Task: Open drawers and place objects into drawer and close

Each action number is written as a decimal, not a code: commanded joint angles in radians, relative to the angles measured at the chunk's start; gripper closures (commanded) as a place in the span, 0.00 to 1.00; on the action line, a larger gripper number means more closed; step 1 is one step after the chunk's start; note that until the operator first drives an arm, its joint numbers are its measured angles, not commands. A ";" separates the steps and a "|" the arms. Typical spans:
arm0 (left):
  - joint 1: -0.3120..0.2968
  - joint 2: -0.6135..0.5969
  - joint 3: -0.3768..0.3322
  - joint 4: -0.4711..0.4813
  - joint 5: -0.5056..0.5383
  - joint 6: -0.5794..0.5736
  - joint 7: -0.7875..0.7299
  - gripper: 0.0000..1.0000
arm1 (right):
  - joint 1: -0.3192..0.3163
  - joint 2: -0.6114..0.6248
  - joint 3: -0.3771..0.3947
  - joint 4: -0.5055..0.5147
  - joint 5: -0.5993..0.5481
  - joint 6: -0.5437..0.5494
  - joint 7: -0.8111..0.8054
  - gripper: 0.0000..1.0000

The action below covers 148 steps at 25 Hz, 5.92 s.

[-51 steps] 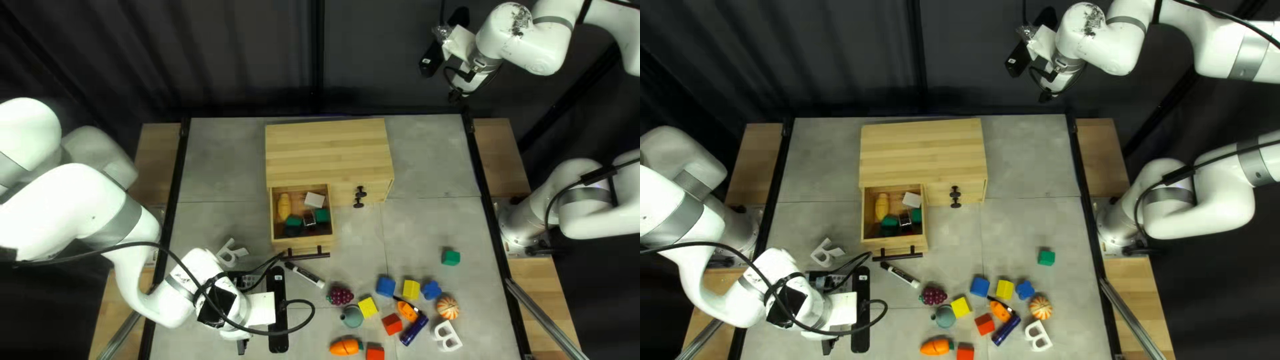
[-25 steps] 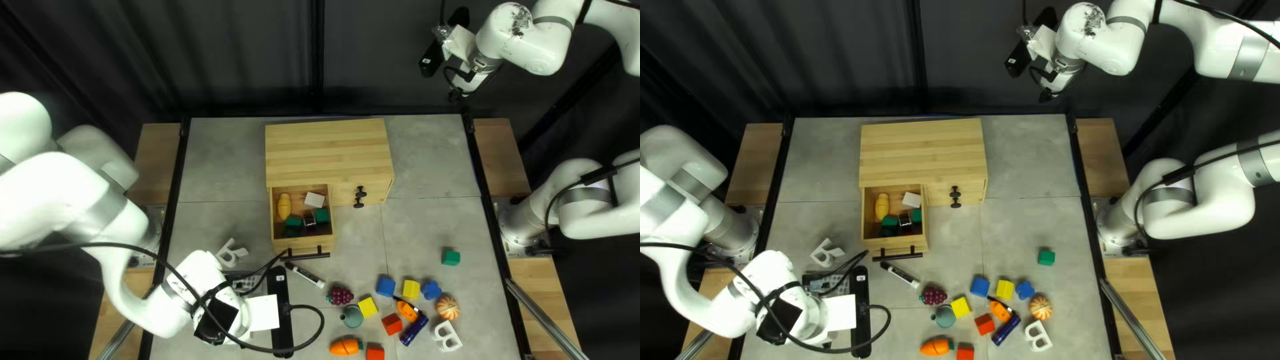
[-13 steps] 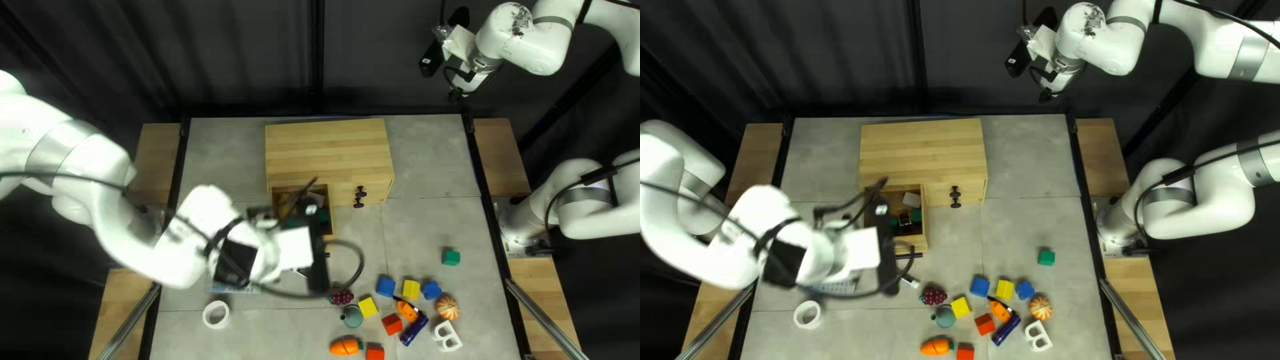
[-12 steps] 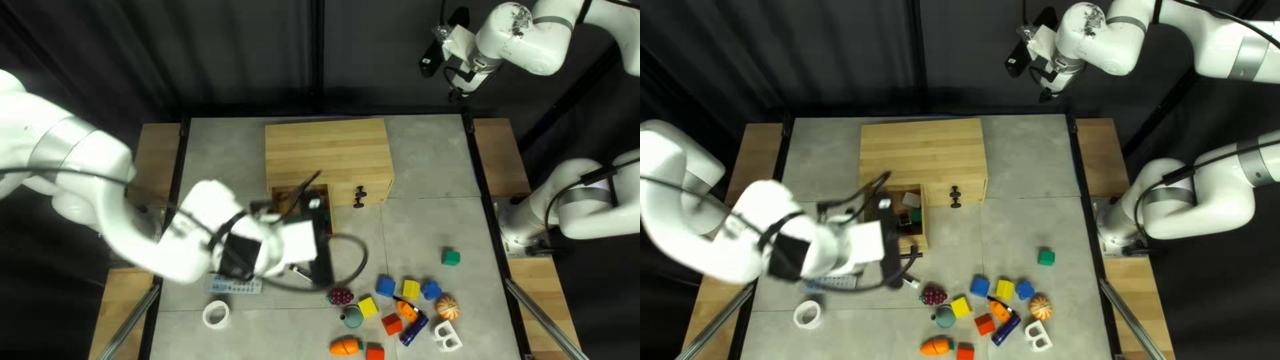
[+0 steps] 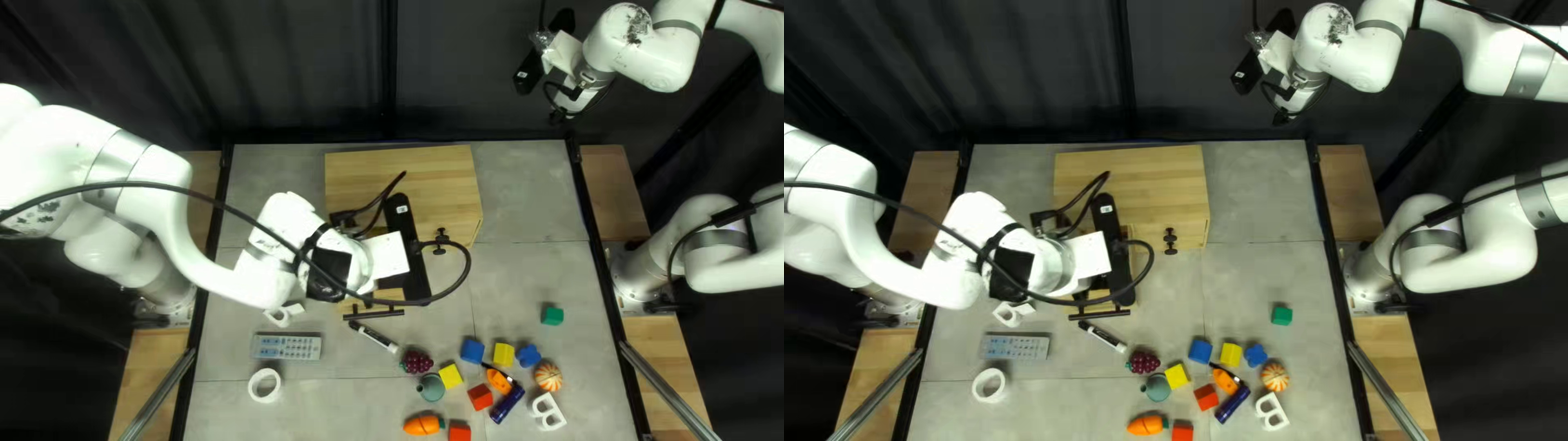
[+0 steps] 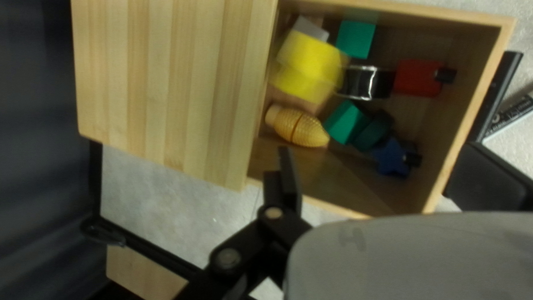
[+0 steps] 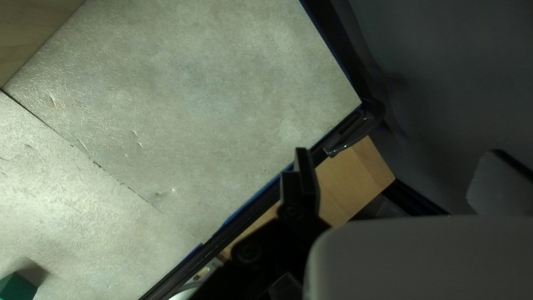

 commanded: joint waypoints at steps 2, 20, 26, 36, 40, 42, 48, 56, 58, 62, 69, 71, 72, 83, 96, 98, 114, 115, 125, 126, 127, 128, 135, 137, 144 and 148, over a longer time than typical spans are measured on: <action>-0.068 -0.053 -0.052 -0.077 -0.120 -0.042 0.030 0.00 | 0.000 0.000 0.000 0.000 0.000 0.000 0.000 0.00; -0.298 -0.082 -0.092 -0.406 -0.759 -0.440 0.579 0.00 | 0.000 0.000 0.000 0.000 0.000 0.000 0.000 0.00; -0.322 -0.055 -0.113 -0.416 -0.795 -0.495 0.602 0.00 | 0.000 0.000 0.000 0.000 0.000 0.000 0.000 0.00; -0.335 -0.015 -0.175 -0.371 -0.660 -0.499 0.405 0.00 | 0.000 0.000 0.000 0.000 0.000 0.000 0.000 0.00; -0.351 0.015 -0.207 -0.299 -0.576 -0.437 0.322 0.00 | 0.000 0.000 0.000 0.000 0.000 0.000 0.000 0.00; -0.360 0.027 -0.224 -0.274 -0.541 -0.418 0.282 0.00 | 0.000 0.000 0.000 0.000 0.000 0.000 0.000 0.00; -0.360 0.027 -0.224 -0.274 -0.541 -0.418 0.282 0.00 | 0.000 0.000 0.000 0.000 0.000 0.000 0.000 0.00; -0.360 0.027 -0.224 -0.274 -0.541 -0.418 0.282 0.00 | 0.000 0.000 0.000 0.000 0.000 0.000 0.000 0.00; -0.360 0.027 -0.224 -0.274 -0.541 -0.418 0.282 0.00 | 0.001 -0.011 0.019 -0.007 -0.017 0.008 -0.004 0.00; -0.360 0.027 -0.224 -0.274 -0.541 -0.418 0.282 0.00 | 0.035 -0.051 0.131 0.022 -0.013 0.087 -0.003 0.00; -0.360 0.027 -0.224 -0.274 -0.541 -0.418 0.282 0.00 | 0.172 0.131 0.338 0.271 0.124 0.187 0.086 0.00; -0.360 0.027 -0.224 -0.274 -0.541 -0.418 0.282 0.00 | 0.216 0.186 0.380 0.320 0.172 0.169 0.118 0.00; -0.360 0.027 -0.224 -0.274 -0.541 -0.418 0.282 0.00 | 0.239 0.217 0.414 0.343 0.194 0.172 0.147 0.00; -0.360 0.027 -0.224 -0.274 -0.541 -0.418 0.282 0.00 | 0.281 0.134 0.437 0.207 0.198 0.115 0.117 0.00; -0.360 0.027 -0.224 -0.274 -0.541 -0.418 0.282 0.00 | 0.428 0.099 0.602 -0.017 0.408 0.100 0.317 0.00; -0.360 0.027 -0.224 -0.274 -0.541 -0.418 0.282 0.00 | 0.442 0.129 0.616 -0.067 0.439 0.054 0.359 0.00; -0.360 0.027 -0.224 -0.274 -0.541 -0.418 0.282 0.00 | 0.461 0.332 0.576 -0.164 0.587 -0.089 0.337 0.00; -0.360 0.027 -0.224 -0.274 -0.541 -0.418 0.282 0.00 | 0.461 0.332 0.576 -0.164 0.587 -0.089 0.337 0.00; -0.360 0.027 -0.224 -0.274 -0.541 -0.418 0.282 0.00 | 0.500 0.271 0.627 -0.304 0.559 -0.258 0.374 0.00; -0.360 0.027 -0.224 -0.274 -0.541 -0.418 0.282 0.00 | 0.503 0.268 0.626 -0.319 0.560 -0.275 0.364 0.00; -0.360 0.027 -0.224 -0.274 -0.541 -0.418 0.282 0.00 | 0.507 0.265 0.624 -0.330 0.561 -0.290 0.352 0.00; -0.360 0.027 -0.224 -0.274 -0.541 -0.418 0.282 0.00 | 0.511 0.262 0.622 -0.339 0.562 -0.303 0.338 0.00; -0.360 0.027 -0.224 -0.274 -0.541 -0.418 0.282 0.00 | 0.533 0.249 0.617 -0.392 0.566 -0.382 0.273 0.00; -0.360 0.027 -0.224 -0.274 -0.541 -0.418 0.282 0.00 | 0.539 0.242 0.617 -0.408 0.570 -0.398 0.270 0.00; -0.360 0.027 -0.224 -0.274 -0.541 -0.418 0.282 0.00 | 0.543 0.251 0.617 -0.478 0.575 -0.499 0.269 0.00; -0.360 0.027 -0.224 -0.274 -0.541 -0.418 0.282 0.00 | 0.536 0.266 0.613 -0.478 0.571 -0.517 0.268 0.00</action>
